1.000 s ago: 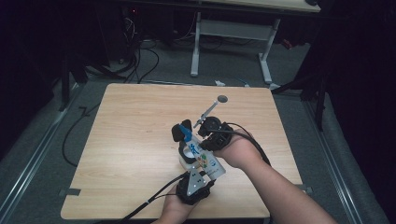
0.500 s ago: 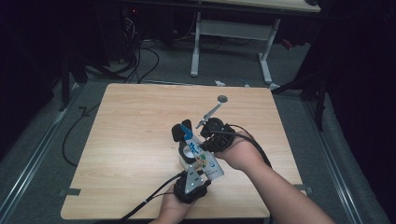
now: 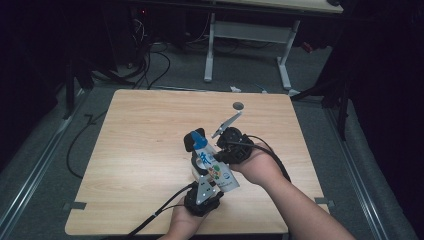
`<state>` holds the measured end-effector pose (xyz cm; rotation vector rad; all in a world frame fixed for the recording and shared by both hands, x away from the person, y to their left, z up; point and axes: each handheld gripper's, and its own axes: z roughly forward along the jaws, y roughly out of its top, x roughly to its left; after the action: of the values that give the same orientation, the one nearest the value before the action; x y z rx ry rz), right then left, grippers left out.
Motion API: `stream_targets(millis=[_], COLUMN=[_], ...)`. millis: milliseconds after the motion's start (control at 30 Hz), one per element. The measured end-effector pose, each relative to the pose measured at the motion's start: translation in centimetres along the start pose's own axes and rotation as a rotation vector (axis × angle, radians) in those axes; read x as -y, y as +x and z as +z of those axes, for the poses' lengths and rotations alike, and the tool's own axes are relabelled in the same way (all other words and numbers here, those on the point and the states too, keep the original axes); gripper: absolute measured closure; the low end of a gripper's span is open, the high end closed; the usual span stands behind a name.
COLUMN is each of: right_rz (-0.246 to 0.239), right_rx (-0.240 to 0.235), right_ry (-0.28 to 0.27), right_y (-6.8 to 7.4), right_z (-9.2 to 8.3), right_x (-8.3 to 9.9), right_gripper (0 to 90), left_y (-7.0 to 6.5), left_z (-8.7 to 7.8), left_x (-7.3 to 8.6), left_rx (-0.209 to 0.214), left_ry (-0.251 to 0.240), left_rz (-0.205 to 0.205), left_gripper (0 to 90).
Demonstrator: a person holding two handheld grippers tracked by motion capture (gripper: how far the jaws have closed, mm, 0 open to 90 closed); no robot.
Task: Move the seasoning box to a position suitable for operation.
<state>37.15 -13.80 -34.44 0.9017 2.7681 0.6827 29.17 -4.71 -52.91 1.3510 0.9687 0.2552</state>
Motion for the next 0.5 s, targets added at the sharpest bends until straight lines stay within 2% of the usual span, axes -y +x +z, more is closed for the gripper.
stream_targets(millis=[200,267,500], right_rz=[0.007,0.018,0.061], right_rx=[-0.001,0.007,-0.017], right_ry=[-0.075,-0.103,-0.168], right_y=[0.3,0.3,-0.1], right_z=[0.0,-0.1,-0.1], right_x=[0.3,0.6,2.0], right_gripper=[90.0,90.0,90.0], left_y=[0.2,0.2,0.0], left_z=[-0.1,-0.1,-0.2], left_x=[-0.2,-0.2,0.0], left_rx=[0.0,0.001,0.011], left_ry=[-0.007,-0.005,0.008], left_rz=[-0.006,-0.005,0.003], left_gripper=[60.7,60.6,59.2])
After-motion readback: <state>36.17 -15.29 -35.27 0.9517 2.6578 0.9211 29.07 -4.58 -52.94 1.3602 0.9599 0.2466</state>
